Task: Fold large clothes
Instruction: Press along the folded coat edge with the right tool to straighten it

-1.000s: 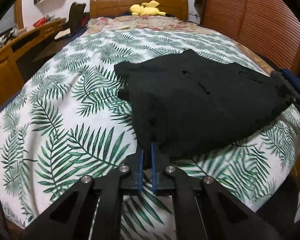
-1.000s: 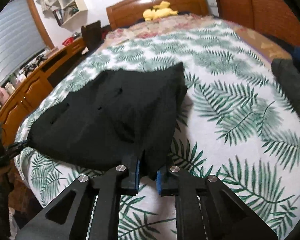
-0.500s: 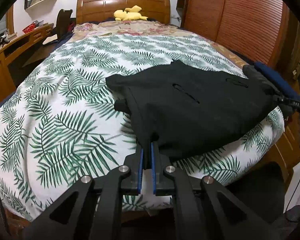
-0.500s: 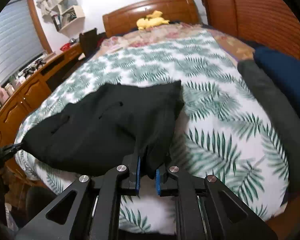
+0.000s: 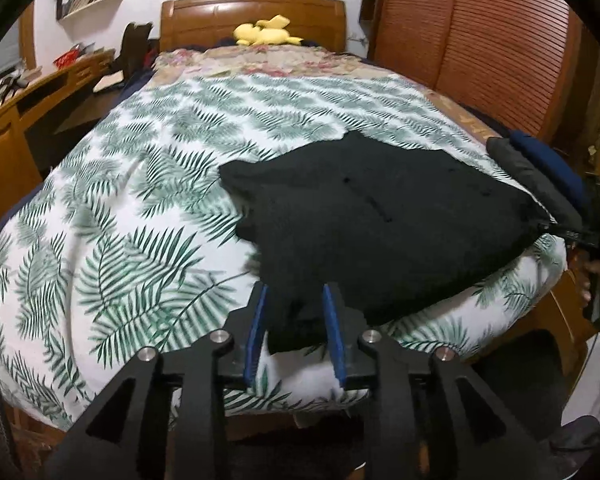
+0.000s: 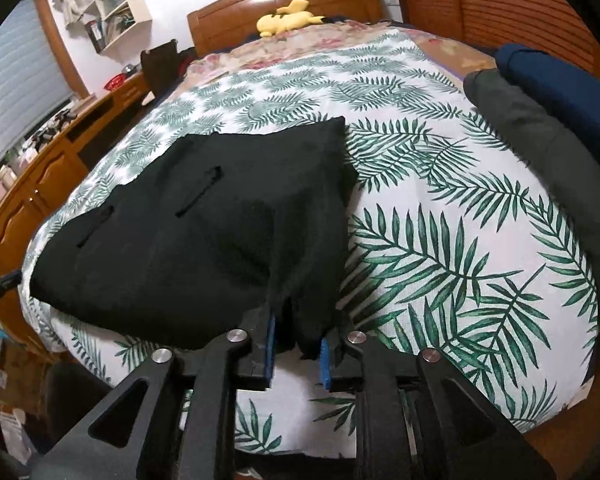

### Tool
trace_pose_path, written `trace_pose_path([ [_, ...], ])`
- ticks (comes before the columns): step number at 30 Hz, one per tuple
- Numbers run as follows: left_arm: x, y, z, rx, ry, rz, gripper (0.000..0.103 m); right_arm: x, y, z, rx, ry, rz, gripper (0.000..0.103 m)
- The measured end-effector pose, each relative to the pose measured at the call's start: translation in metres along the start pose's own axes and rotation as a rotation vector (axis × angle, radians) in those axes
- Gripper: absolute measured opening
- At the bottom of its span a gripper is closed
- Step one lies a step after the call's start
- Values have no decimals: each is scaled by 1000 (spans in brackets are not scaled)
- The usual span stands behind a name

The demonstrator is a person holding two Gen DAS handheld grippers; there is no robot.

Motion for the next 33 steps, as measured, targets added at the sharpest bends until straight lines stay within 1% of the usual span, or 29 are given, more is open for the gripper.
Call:
trace_pose_path([
  [1,-1,3,-6,-9,-8,-4,29,-1,-1,-1,0,0,-1,18],
  [3,-6,11,-20,-23,-34,-8,31,-3,-1,-3,-4,-2,-4,27],
  [4,-9,13,-26,-27,-47,-9,32,-4,-1,-5,-7,0,-6,29],
  [5,-13,15,-33,-30,-60,-8,33,-5,-1,-6,-11,2,-8,34],
  [6,-19,17,-41,-35,-73,-6,33,-6,-1,-7,-15,3,-11,41],
  [9,-38,20,-62,-52,-103,9,34,-10,0,-11,-34,5,-10,52],
  [14,-68,20,-95,-63,-147,39,35,-9,6,-9,-43,19,-26,57],
  [18,-89,13,-120,-81,-176,70,35,-10,14,-3,-35,48,-36,65],
  [24,-111,5,-148,-97,-206,104,36,-14,23,5,-33,97,-39,71],
  [29,-124,0,-157,-111,-203,117,37,-27,13,-2,-35,76,2,74],
  [33,-129,-4,-156,-100,-199,125,38,-35,5,-8,-70,96,29,77],
])
Point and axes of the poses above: each gripper's, at about its wrist camera, not at the fingertips, and x roughly against the way its jaws point, z to its left, y to its top, the point moved 10 cm from there along -x, roughly the way its jaws point, and after that the axes turned 13 degrees about -z, right-handed, at the moved point
